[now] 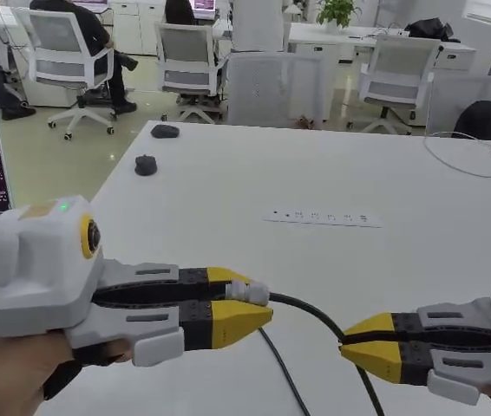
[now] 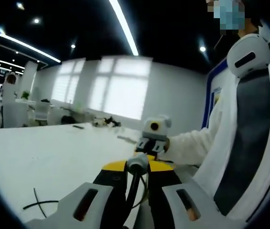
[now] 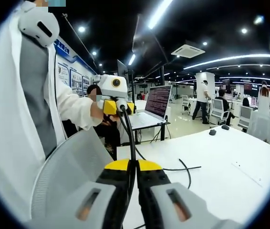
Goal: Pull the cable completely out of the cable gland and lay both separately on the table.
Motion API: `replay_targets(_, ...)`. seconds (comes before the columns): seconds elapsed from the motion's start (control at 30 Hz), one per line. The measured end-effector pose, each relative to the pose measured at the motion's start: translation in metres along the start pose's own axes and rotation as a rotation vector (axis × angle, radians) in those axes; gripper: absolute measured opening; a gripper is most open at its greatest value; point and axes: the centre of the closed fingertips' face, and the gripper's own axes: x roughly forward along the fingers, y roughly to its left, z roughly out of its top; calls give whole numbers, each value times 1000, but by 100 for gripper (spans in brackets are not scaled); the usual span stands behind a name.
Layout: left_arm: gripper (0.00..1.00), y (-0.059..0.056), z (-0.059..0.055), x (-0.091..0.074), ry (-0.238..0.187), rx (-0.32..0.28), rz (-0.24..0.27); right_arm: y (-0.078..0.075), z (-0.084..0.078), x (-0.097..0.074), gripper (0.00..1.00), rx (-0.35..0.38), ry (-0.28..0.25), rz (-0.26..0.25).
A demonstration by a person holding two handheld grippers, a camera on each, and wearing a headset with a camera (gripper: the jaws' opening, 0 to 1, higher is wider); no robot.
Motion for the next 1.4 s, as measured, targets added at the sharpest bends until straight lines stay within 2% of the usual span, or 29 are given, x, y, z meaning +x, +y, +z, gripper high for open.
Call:
replay_targets(0.1,16,1,0,0,12,8,10,-2,2,-1,3,1,4,3)
replay_targets(0.17,16,4,-4,1,43,19,24,-4,5,-1,4,-1,14,-8)
replay_targets(0.27,16,4,-5,4,49,20,22,-6,21,2,15,-7,-30,-21)
replay_targets(0.4,16,3,-9,11,60,19,23,1,42,12,15,-36,-57,7)
replay_targets(0.53,16,1,-11,16,64,14,10,4,52,20,15,-59,-70,23)
replay_targets(0.8,16,0,-6,18,48,14,-1,7,52,27,10,-60,-71,51)
replay_targets(0.9,16,1,-4,17,38,10,1,10,53,27,3,-82,-76,68)
replay_targets(1.07,16,2,-2,16,27,3,0,8,55,27,3,-89,-94,60)
replay_targets(1.4,16,4,-3,16,21,-2,4,6,51,28,3,-93,-87,63)
